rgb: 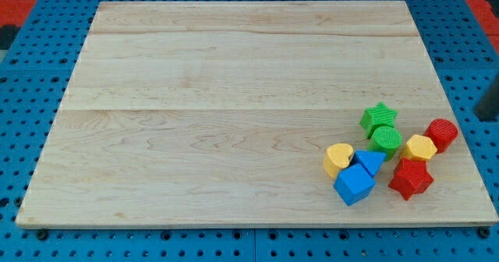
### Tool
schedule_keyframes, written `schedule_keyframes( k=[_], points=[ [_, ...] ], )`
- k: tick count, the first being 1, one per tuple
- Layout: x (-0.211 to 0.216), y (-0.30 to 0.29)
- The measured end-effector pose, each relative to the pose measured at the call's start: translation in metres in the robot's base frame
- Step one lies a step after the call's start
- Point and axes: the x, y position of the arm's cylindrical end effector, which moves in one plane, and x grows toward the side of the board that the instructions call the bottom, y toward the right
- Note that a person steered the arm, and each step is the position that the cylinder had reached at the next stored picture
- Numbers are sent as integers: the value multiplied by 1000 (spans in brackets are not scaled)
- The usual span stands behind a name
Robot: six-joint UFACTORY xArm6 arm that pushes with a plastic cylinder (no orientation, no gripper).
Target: Move the red circle towards center
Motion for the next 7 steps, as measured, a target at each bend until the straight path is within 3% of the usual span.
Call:
schedule_keyframes(
  k=[5, 7],
  points=[
    [37, -17],
    [35, -112]
  ],
)
